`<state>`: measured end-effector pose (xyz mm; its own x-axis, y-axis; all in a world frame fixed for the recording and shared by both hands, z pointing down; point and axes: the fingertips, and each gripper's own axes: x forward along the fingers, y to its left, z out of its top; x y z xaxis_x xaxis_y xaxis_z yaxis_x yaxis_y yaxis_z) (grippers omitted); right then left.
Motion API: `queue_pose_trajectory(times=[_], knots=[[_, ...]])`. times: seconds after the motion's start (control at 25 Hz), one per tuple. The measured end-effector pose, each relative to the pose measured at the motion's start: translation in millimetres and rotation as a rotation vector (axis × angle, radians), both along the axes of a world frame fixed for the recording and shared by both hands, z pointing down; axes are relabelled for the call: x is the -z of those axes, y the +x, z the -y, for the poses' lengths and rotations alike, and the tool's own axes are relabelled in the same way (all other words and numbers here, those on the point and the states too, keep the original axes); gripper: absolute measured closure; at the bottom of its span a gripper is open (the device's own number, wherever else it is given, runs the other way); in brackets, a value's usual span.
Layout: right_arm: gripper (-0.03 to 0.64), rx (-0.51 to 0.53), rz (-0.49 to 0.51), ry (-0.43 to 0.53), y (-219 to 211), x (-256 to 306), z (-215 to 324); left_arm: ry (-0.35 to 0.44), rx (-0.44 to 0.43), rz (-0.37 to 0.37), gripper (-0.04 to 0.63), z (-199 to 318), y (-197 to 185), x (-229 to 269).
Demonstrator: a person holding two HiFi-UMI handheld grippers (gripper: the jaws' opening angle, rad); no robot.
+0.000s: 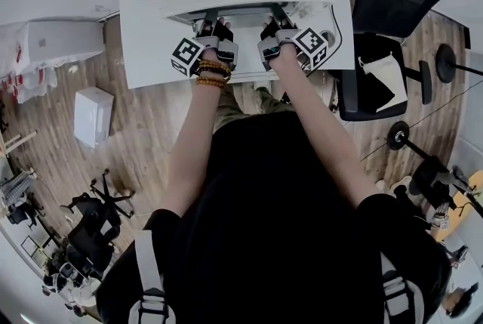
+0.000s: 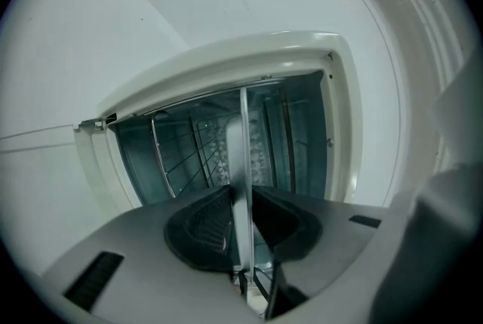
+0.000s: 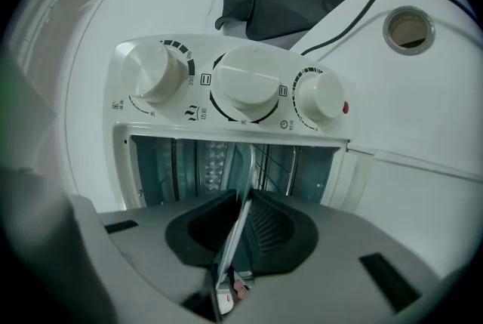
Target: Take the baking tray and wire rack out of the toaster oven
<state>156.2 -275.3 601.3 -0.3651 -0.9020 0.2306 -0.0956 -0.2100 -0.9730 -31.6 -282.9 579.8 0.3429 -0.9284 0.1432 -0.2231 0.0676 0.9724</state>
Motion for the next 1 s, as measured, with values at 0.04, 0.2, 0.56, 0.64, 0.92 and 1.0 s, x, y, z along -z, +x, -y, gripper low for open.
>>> queue_pose_trajectory(times=[0.04,0.2,0.56,0.64,0.92,1.0], knots=[[0.540,0.001,0.003,-0.003,0,-1,-1,-0.001,0.002,-0.001,0.500,-1,0,-1],[0.542,0.015,0.005,-0.007,1,-2,-7,-0.001,0.008,-0.005,0.502,-8,0,-3],[0.548,0.031,0.032,-0.035,-1,-1,-23,-0.002,0.022,-0.012,0.506,-25,-1,-2],[0.548,0.034,0.039,-0.043,-1,-3,-26,-0.006,0.026,-0.017,0.508,-30,-2,-3],[0.552,0.044,0.064,-0.056,-1,-6,-42,-0.016,0.038,-0.033,0.512,-46,-2,-6],[0.554,0.045,0.069,-0.058,-1,-7,-45,-0.018,0.039,-0.035,0.512,-50,-3,-7]])
